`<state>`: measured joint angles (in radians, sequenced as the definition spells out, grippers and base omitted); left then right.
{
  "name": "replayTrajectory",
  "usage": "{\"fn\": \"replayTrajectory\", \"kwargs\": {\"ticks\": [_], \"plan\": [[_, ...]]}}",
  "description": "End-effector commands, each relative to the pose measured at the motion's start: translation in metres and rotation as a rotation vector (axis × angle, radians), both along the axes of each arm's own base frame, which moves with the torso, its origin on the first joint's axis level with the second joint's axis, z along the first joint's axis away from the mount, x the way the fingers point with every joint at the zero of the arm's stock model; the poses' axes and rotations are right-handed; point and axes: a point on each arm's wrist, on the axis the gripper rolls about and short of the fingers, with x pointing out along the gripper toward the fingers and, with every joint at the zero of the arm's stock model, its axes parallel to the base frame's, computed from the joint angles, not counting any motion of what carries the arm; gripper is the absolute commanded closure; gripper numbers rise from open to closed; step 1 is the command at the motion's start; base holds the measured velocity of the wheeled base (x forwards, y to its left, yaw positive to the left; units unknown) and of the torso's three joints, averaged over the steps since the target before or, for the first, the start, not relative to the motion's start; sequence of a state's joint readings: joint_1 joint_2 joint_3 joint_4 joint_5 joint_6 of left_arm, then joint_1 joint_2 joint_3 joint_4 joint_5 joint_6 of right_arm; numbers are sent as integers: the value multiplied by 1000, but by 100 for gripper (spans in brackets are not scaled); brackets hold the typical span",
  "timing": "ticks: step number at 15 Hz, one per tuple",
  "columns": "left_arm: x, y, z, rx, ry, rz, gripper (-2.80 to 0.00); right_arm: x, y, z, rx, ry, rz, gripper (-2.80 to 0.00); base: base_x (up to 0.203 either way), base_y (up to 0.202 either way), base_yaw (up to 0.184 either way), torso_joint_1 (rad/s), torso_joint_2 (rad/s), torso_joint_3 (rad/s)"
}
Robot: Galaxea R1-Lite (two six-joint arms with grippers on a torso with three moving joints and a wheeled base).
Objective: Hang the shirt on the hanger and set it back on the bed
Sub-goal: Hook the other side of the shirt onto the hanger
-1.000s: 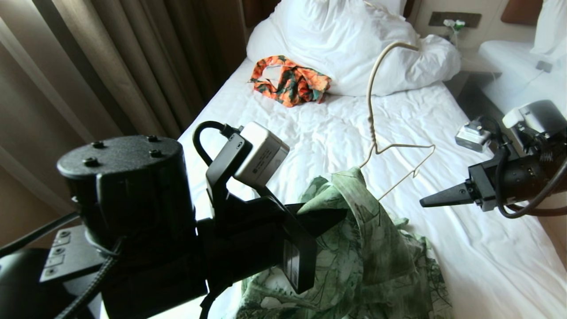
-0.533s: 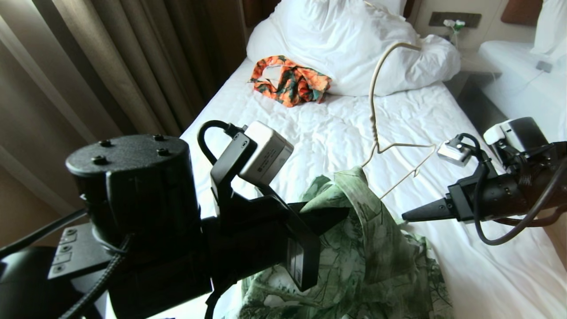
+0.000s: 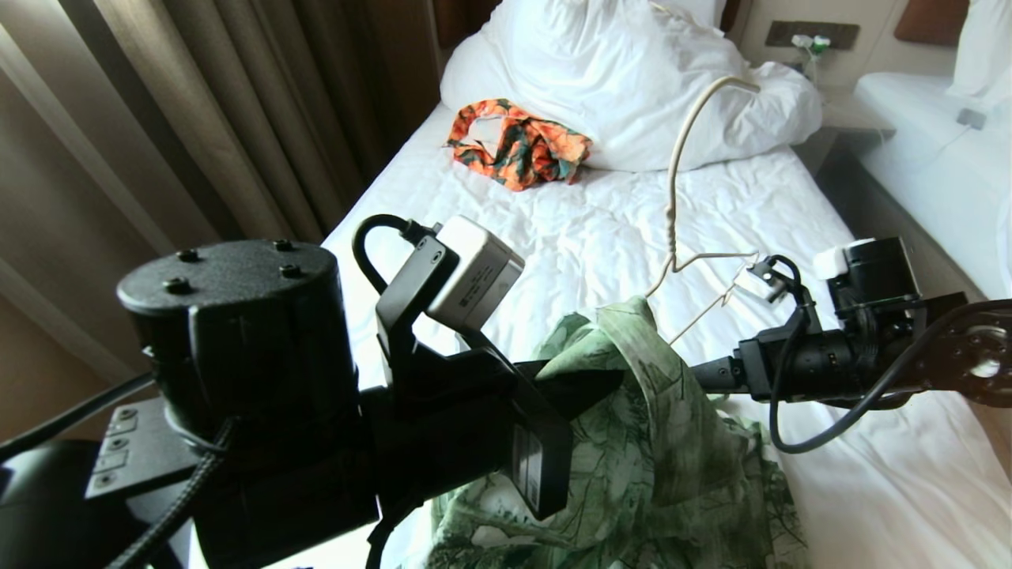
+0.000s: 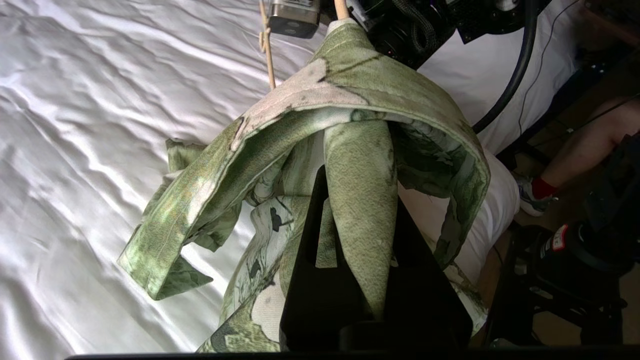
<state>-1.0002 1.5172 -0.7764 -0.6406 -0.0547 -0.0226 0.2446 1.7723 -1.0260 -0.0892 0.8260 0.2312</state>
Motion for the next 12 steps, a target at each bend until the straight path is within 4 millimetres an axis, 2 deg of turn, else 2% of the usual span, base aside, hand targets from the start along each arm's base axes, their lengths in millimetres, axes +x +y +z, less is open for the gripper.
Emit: {"fn": "replayTrajectory", "kwargs": {"ticks": [1,12], "plan": [[0,1,1,-6,-3,0,0,3,9,-7,19,31,11,-280,0,0,0,0,0,0],[0,-1,-2,4,5,-2,0,3,17,-1,115,116,5,-280,0,0,0,0,0,0]]}}
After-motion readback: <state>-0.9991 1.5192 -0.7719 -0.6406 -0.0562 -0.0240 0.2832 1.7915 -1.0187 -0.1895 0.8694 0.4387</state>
